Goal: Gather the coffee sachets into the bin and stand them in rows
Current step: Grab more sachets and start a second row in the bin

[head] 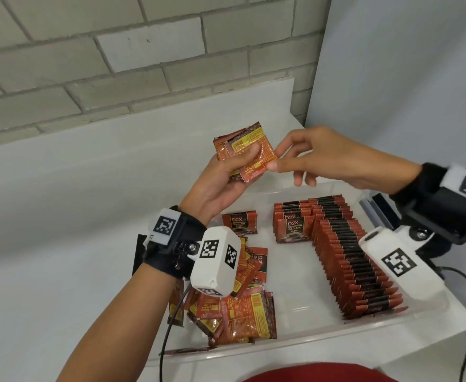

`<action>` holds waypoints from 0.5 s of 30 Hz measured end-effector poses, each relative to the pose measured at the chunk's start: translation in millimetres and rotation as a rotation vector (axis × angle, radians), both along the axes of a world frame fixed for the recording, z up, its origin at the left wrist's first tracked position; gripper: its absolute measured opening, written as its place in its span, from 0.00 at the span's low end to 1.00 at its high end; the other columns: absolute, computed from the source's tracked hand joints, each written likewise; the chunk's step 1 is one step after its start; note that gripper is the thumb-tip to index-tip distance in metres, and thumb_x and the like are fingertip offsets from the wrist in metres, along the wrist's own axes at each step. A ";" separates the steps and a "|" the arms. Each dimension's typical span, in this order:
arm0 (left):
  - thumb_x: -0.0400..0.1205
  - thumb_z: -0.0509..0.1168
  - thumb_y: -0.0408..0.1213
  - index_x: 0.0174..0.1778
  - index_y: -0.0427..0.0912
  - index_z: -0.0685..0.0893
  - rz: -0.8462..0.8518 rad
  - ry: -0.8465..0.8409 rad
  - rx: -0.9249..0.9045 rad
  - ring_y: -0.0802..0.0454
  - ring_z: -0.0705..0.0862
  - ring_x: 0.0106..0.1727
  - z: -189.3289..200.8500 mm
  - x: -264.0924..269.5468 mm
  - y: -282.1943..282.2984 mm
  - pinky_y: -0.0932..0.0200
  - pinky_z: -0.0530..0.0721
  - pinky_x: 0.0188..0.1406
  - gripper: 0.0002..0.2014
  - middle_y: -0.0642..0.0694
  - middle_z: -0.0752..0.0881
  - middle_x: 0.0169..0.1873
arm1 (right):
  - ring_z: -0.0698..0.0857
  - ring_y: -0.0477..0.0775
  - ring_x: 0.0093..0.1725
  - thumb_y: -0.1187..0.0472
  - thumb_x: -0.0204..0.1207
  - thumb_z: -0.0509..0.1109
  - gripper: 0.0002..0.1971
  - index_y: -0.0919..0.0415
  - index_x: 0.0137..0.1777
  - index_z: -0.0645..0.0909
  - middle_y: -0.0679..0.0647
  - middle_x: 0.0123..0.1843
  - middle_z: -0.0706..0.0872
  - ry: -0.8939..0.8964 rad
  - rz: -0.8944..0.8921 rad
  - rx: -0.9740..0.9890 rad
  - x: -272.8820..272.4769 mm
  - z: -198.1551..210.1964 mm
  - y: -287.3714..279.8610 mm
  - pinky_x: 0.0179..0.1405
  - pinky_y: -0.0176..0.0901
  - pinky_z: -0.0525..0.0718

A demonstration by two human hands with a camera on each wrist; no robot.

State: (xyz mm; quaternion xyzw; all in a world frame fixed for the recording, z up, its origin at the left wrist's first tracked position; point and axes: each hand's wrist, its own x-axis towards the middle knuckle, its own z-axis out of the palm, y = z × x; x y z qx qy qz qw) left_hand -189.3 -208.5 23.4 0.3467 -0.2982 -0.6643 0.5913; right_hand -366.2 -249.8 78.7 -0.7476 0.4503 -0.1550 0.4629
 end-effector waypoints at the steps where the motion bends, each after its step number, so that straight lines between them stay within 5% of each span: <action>1: 0.76 0.68 0.32 0.51 0.40 0.85 -0.008 -0.009 -0.006 0.51 0.90 0.48 -0.1 -0.4 0.3 0.59 0.87 0.48 0.09 0.45 0.91 0.44 | 0.86 0.46 0.28 0.55 0.72 0.77 0.14 0.59 0.54 0.82 0.55 0.45 0.88 -0.046 -0.015 0.053 1.5 -1.7 2.1 0.24 0.33 0.82; 5: 0.75 0.68 0.36 0.51 0.42 0.84 -0.010 -0.028 0.020 0.53 0.89 0.47 -1.3 -0.8 -0.5 0.59 0.87 0.51 0.09 0.46 0.90 0.44 | 0.90 0.51 0.34 0.65 0.76 0.73 0.10 0.66 0.56 0.81 0.61 0.46 0.89 -0.271 -0.084 0.229 5.2 -3.3 9.2 0.32 0.34 0.87; 7: 0.75 0.68 0.42 0.56 0.41 0.83 -0.024 0.014 0.047 0.52 0.87 0.52 -1.5 -1.4 -1.1 0.55 0.84 0.60 0.15 0.45 0.89 0.49 | 0.92 0.56 0.41 0.67 0.77 0.71 0.09 0.68 0.56 0.80 0.64 0.49 0.90 -0.406 -0.115 0.307 5.5 -1.3 10.3 0.41 0.37 0.89; 9: 0.75 0.65 0.52 0.58 0.40 0.83 -0.021 0.066 0.094 0.51 0.87 0.52 0.3 -2.3 -1.3 0.55 0.86 0.58 0.22 0.43 0.89 0.51 | 0.92 0.59 0.48 0.70 0.77 0.70 0.08 0.68 0.55 0.78 0.67 0.50 0.90 -0.546 -0.148 0.358 5.0 2.2 9.5 0.48 0.39 0.89; 12: 0.80 0.58 0.60 0.57 0.38 0.82 0.020 0.129 0.160 0.50 0.85 0.46 1.6 -1.9 -2.3 0.54 0.88 0.49 0.27 0.42 0.86 0.43 | 0.91 0.58 0.53 0.72 0.76 0.70 0.09 0.71 0.55 0.79 0.66 0.53 0.90 -0.677 -0.197 0.303 0.7 6.2 6.3 0.53 0.39 0.88; 15: 0.80 0.58 0.63 0.56 0.35 0.80 0.065 0.205 0.197 0.47 0.85 0.46 -0.4 0.2 -3.5 0.50 0.89 0.47 0.30 0.38 0.85 0.43 | 0.90 0.53 0.54 0.71 0.73 0.74 0.12 0.71 0.56 0.84 0.62 0.53 0.91 -0.627 -0.215 0.139 -4.2 4.2 6.3 0.55 0.36 0.86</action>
